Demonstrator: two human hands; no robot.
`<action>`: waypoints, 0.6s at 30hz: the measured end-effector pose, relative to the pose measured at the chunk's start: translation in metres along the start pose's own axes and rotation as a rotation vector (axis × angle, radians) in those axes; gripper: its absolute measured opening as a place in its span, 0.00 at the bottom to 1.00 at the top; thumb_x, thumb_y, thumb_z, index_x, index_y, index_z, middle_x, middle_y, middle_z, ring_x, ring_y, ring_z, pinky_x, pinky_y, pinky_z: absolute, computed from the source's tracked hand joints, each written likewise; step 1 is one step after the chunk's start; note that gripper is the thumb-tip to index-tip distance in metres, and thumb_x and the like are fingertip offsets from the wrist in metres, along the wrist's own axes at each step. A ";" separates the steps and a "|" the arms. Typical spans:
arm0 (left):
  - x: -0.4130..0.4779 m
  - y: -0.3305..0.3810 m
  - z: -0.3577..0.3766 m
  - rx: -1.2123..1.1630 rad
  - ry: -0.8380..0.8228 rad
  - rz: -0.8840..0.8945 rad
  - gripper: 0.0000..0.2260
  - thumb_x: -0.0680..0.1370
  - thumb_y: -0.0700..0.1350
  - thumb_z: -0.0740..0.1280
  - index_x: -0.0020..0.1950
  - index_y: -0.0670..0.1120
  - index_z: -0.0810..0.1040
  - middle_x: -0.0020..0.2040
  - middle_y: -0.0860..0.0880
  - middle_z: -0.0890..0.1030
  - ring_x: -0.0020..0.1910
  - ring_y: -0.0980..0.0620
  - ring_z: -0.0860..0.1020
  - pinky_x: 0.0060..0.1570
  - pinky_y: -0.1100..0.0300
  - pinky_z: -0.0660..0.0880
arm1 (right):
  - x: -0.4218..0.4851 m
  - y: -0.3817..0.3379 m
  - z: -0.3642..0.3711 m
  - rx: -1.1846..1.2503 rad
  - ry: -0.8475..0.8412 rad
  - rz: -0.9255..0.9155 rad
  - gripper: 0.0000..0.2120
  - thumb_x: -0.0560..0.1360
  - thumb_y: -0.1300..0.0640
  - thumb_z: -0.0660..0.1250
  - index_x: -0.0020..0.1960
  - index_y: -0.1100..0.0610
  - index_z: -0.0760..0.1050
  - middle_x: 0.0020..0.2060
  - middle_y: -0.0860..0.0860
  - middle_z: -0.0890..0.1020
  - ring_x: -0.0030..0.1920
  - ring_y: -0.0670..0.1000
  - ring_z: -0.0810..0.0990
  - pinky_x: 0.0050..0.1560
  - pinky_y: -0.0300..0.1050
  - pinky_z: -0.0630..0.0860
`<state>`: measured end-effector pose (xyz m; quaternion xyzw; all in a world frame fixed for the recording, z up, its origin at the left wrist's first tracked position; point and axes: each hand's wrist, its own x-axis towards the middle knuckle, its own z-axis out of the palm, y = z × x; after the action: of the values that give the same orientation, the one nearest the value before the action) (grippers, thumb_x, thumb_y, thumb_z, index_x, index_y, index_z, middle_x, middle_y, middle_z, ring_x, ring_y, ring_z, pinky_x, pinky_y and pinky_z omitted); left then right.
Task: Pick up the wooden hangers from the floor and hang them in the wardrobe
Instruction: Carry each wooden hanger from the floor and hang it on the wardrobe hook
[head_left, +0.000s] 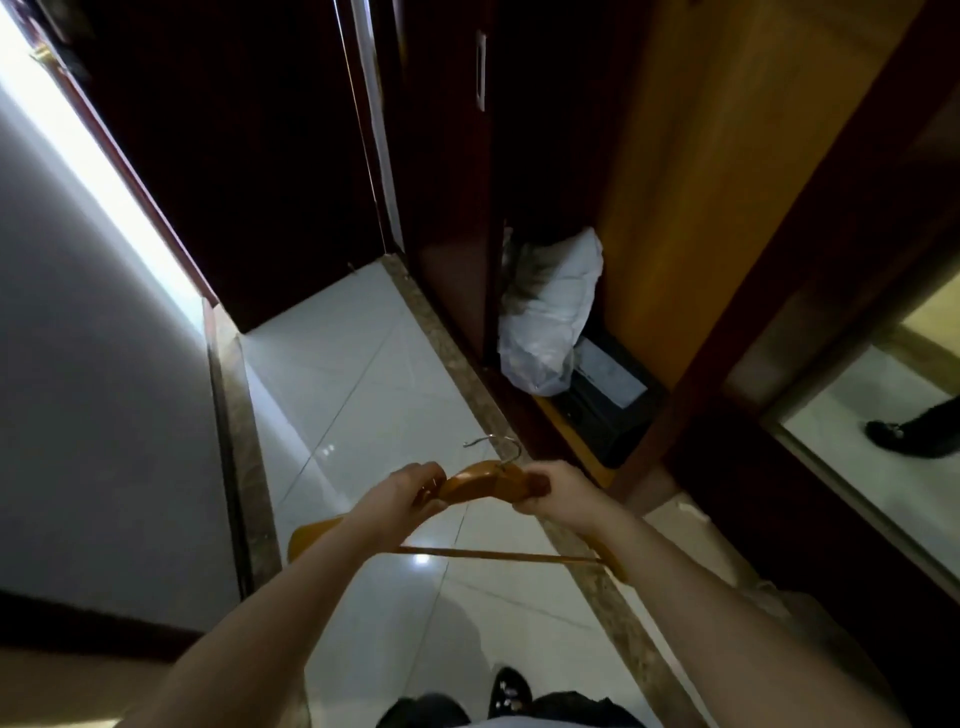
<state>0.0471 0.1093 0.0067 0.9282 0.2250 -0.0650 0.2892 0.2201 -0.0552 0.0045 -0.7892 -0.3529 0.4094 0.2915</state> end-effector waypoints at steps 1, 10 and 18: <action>0.017 0.001 -0.010 0.002 0.014 0.002 0.06 0.78 0.48 0.64 0.53 0.51 0.72 0.48 0.50 0.75 0.46 0.52 0.75 0.47 0.62 0.72 | 0.015 -0.005 -0.014 0.007 0.011 -0.008 0.08 0.70 0.58 0.72 0.49 0.55 0.79 0.44 0.52 0.83 0.48 0.50 0.81 0.56 0.50 0.76; 0.192 0.010 -0.129 0.072 0.151 0.155 0.07 0.78 0.49 0.64 0.54 0.51 0.73 0.48 0.51 0.77 0.47 0.51 0.76 0.50 0.54 0.76 | 0.138 -0.076 -0.155 -0.007 0.185 -0.109 0.06 0.71 0.59 0.69 0.39 0.49 0.77 0.37 0.49 0.80 0.42 0.48 0.80 0.47 0.45 0.76; 0.367 0.026 -0.274 0.070 0.228 0.371 0.05 0.76 0.49 0.65 0.51 0.52 0.73 0.44 0.52 0.74 0.43 0.51 0.74 0.45 0.54 0.74 | 0.239 -0.160 -0.283 0.012 0.438 -0.178 0.07 0.72 0.59 0.70 0.47 0.48 0.78 0.45 0.48 0.81 0.49 0.47 0.78 0.56 0.47 0.73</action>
<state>0.3829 0.3850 0.1533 0.9645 0.0793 0.0871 0.2365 0.5099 0.1796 0.1591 -0.8233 -0.3470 0.2033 0.4006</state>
